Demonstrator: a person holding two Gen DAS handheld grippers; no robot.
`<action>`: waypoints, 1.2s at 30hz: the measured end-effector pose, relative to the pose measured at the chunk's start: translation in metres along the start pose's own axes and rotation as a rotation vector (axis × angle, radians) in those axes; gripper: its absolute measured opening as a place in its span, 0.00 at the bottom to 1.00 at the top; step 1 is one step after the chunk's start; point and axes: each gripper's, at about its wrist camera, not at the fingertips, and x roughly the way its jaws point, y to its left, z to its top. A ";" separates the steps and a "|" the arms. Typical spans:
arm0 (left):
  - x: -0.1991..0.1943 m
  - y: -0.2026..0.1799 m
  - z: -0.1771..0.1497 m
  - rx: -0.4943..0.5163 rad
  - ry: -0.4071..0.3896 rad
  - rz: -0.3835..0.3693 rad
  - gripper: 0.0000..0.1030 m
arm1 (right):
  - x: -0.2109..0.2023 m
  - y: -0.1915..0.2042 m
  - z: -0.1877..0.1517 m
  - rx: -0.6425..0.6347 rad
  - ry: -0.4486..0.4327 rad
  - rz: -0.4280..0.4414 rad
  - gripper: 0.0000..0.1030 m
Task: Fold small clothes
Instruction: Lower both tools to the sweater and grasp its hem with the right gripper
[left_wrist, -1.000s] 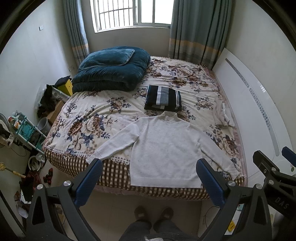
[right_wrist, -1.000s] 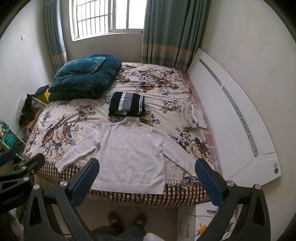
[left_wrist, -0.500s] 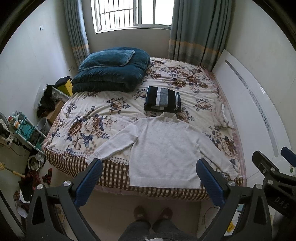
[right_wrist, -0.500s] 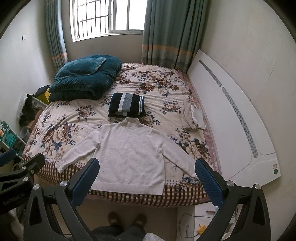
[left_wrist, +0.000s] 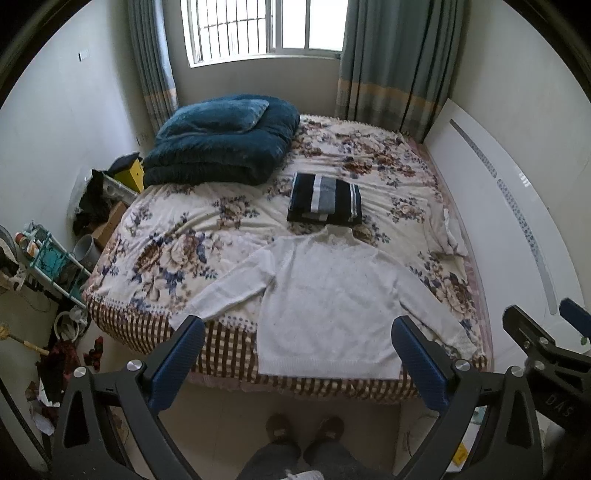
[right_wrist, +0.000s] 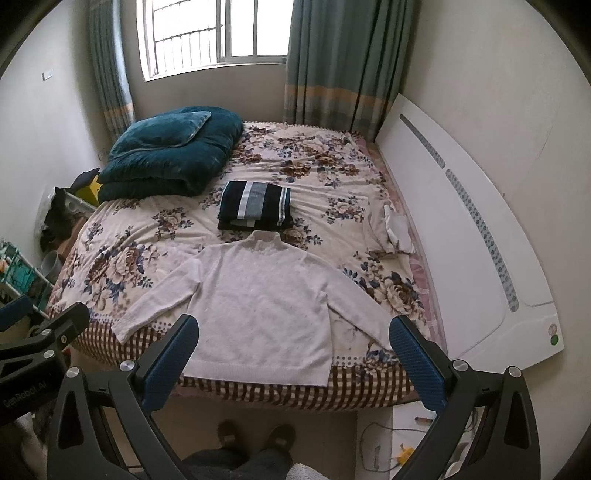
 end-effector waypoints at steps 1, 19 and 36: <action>0.004 0.001 0.002 -0.002 -0.015 0.001 1.00 | 0.007 -0.003 -0.002 0.013 0.003 0.006 1.00; 0.295 -0.099 0.010 0.171 0.086 0.075 1.00 | 0.299 -0.291 -0.156 0.779 0.254 -0.228 1.00; 0.598 -0.161 -0.055 0.174 0.405 0.221 1.00 | 0.605 -0.475 -0.382 1.684 0.275 -0.219 0.48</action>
